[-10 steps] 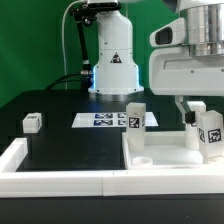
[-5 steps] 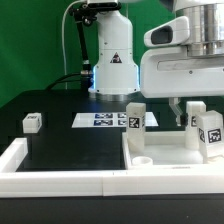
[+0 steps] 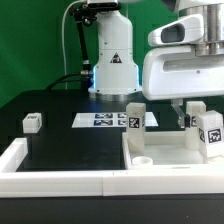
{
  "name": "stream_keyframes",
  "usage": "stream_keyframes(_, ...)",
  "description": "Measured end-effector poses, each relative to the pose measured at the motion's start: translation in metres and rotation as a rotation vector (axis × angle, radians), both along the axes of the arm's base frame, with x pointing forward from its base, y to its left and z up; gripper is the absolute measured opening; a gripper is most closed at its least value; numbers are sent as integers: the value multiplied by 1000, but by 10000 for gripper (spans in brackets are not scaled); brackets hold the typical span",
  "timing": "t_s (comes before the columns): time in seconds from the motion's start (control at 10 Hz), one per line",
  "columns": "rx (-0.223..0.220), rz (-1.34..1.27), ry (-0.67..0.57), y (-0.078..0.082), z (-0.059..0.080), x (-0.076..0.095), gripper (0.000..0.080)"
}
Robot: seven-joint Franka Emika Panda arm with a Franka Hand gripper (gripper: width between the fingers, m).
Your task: Assemble square table
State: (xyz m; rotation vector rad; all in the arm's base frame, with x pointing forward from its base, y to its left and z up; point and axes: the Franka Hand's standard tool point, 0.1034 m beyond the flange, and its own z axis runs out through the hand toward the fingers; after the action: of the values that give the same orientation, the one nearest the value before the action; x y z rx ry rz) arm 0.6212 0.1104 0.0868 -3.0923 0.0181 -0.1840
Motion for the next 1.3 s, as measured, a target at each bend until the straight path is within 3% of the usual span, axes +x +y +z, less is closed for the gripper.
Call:
stream_keyframes(0.2,0,-3,1,-1,-1,0,389)
stream_keyframes(0.3,0,-2,-4,0,1,1,297)
stream_keyframes(0.7,7,-54,-1,0,1,2,294)
stream_keyframes(1.3,85,-757,26,1,-2,3,294)
